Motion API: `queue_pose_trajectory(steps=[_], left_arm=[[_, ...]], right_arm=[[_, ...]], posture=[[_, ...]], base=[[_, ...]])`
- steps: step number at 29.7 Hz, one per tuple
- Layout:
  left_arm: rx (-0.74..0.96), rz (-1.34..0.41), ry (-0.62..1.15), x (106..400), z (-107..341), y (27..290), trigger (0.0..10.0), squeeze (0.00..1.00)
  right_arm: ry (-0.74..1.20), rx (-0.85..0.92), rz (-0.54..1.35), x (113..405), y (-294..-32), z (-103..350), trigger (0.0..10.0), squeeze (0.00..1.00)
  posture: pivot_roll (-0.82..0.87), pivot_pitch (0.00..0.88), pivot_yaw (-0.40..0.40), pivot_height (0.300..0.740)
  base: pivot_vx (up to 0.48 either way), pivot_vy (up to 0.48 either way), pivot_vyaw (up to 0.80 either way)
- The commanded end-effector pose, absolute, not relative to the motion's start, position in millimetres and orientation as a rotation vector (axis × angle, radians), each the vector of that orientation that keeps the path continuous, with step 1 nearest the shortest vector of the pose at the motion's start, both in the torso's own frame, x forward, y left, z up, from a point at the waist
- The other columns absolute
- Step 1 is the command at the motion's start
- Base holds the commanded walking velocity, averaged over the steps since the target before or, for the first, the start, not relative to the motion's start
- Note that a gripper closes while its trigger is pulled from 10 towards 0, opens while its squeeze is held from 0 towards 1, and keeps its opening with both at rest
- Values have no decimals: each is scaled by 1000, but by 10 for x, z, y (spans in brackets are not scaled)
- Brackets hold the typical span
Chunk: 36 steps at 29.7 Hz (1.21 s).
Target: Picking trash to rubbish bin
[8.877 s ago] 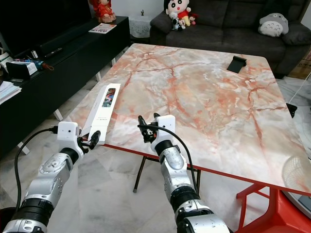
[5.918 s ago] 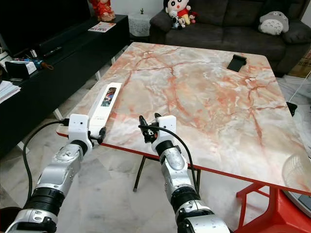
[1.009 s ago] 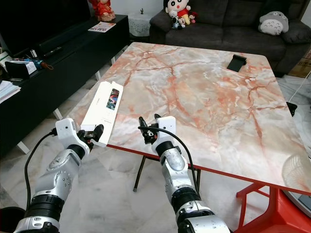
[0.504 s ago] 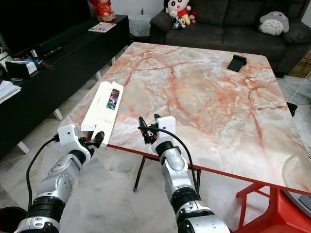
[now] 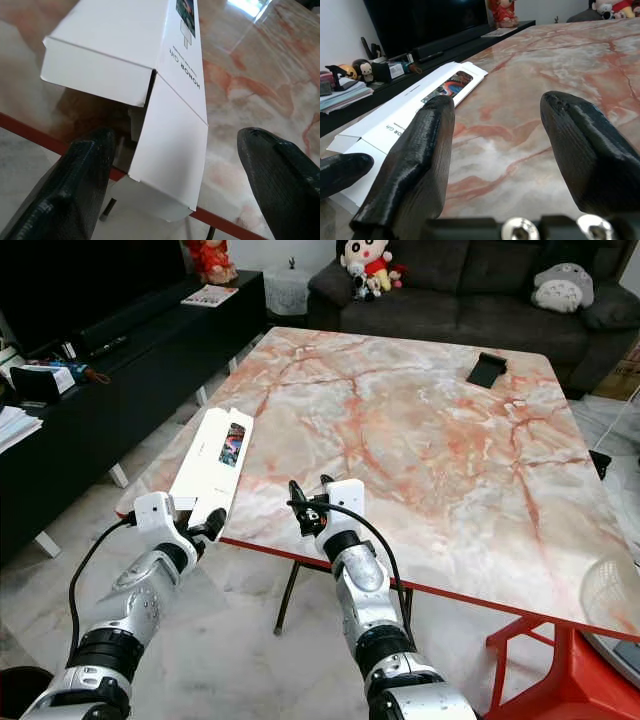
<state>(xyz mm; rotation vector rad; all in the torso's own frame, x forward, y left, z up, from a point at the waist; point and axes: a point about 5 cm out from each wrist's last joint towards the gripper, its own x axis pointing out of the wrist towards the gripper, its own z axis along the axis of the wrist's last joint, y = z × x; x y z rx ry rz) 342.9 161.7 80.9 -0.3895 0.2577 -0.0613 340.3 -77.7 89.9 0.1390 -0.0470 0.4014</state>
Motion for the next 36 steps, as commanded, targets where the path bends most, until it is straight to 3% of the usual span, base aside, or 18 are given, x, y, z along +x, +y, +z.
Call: queue_pose_trajectory(steps=[1, 6, 7, 8, 9, 10, 11, 36], left_arm=[[-386, -73, 244, 3467, 846, 1592, 10000, 0], [-394, -76, 250, 3478, 831, 1578, 10000, 0], [-393, -75, 254, 3475, 821, 1576, 9333, 0], [-392, -73, 258, 3473, 809, 1574, 9333, 0], [-391, -73, 262, 3470, 800, 1574, 4824, 0], [-391, -73, 263, 3468, 794, 1572, 1294, 0], [-393, -74, 264, 3468, 787, 1564, 0, 0], [-405, -84, 258, 3491, 788, 1554, 0, 0]], right_arm=[[-51, 132, 409, 3416, -762, 923, 10000, 0], [-52, 130, 409, 3418, -769, 925, 10000, 0], [-52, 130, 409, 3418, -770, 924, 10000, 0], [-52, 130, 408, 3418, -771, 924, 10000, 0], [-51, 130, 408, 3418, -772, 923, 10000, 0], [-51, 129, 408, 3417, -772, 922, 10000, 0], [-51, 129, 409, 3419, -774, 924, 10000, 0], [-52, 139, 400, 3415, -779, 918, 10000, 0]], posture=[[-32, 0, -9, 740], [-36, 0, -10, 740], [-36, 0, -10, 740], [-36, 0, -10, 740], [-36, 0, -10, 740], [-36, 0, -10, 740], [-39, 0, -10, 740], [-31, 0, -10, 740]], base=[[0, 0, 0], [0, 0, 0], [0, 0, 0], [0, 0, 0], [0, 0, 0], [0, 0, 0], [0, 0, 0], [0, 0, 0]])
